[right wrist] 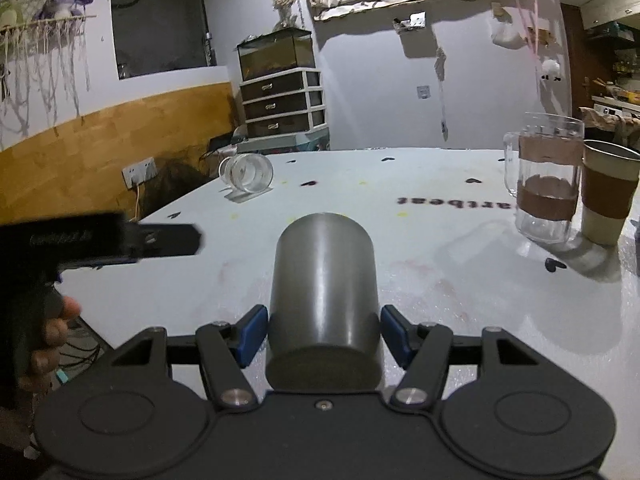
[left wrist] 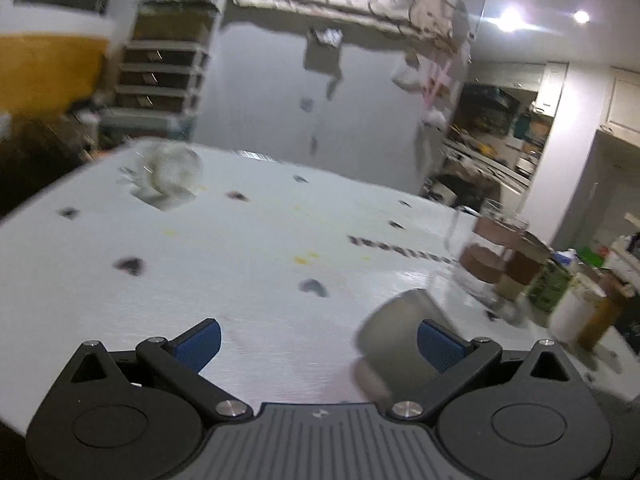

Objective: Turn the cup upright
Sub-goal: 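Close the left tool on the grey cup while the right tool holds it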

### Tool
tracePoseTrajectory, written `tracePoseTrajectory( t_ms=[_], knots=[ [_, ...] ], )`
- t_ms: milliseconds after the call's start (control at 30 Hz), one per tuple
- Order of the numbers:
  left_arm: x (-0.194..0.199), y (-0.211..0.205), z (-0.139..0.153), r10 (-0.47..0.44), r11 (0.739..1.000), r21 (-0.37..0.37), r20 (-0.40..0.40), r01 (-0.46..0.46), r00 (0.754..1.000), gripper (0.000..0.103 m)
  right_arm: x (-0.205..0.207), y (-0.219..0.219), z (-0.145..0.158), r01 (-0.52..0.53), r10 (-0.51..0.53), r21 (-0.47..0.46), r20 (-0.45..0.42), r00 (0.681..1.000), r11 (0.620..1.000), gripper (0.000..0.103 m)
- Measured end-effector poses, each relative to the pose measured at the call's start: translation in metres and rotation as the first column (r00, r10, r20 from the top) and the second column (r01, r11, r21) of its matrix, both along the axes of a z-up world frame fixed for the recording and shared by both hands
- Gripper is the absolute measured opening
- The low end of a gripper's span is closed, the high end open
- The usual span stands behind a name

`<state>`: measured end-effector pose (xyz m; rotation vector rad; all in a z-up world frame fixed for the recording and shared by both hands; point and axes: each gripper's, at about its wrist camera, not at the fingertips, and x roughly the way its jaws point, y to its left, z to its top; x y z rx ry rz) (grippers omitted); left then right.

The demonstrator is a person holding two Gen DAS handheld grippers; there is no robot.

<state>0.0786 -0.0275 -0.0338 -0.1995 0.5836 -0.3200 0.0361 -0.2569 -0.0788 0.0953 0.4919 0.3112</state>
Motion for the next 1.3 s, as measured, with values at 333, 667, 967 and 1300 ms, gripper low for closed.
tracePoseTrajectory(
  t_ms=[333,667,967,1300],
  knots=[
    [0.058,-0.026,-0.024,-0.110,0.948,-0.317,-0.324,0.002,0.940,0.087,0.000,-0.007,-0.004,0.004,-0.004,0.036,0.013,1.000,0.999,0.063],
    [0.075,-0.048,-0.037,-0.132,0.948,-0.319,-0.380,0.004,0.915,0.079,-0.007,-0.011,-0.007,-0.012,0.010,0.040,0.026,1.000,0.999,0.063],
    [0.043,-0.089,0.004,-0.251,0.963,-0.126,-0.106,0.238,0.962,0.077,-0.016,-0.029,-0.003,-0.009,0.008,0.017,0.063,0.998,1.000,0.063],
    [0.014,-0.184,0.022,-0.369,0.921,0.215,0.207,0.326,0.906,0.076,-0.026,-0.085,-0.007,0.182,-0.183,0.038,0.026,0.983,0.983,0.074]
  ],
)
